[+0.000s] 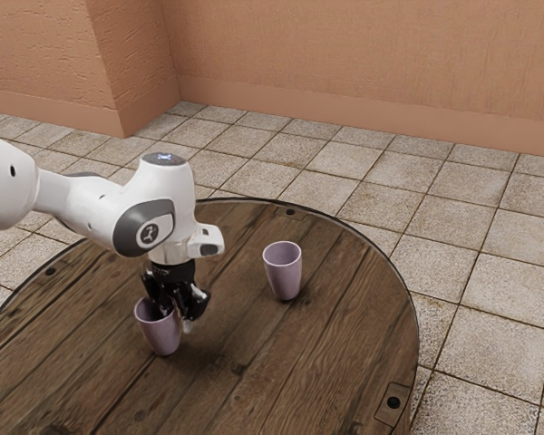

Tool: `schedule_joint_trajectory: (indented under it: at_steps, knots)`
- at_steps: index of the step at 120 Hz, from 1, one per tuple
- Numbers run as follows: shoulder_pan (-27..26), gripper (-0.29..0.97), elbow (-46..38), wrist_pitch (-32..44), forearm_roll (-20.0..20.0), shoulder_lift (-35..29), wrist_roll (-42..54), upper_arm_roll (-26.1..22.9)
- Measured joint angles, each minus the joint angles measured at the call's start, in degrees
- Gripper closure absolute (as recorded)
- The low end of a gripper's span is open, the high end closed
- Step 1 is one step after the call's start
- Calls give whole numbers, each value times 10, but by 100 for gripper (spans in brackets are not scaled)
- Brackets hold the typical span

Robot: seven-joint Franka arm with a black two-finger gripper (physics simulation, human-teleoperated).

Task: Place the left cup onto the right cup

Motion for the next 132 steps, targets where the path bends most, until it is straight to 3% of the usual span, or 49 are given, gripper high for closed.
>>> schedule_joint_trajectory:
  at_steps: [31, 89, 132]
  knots:
    - [0, 74, 11, -6, 6, -2, 1, 0]
    - [3, 77, 222, -116, 58, 4, 6, -2]
    - [3, 77, 378, -152, 57, 109, 11, -27]
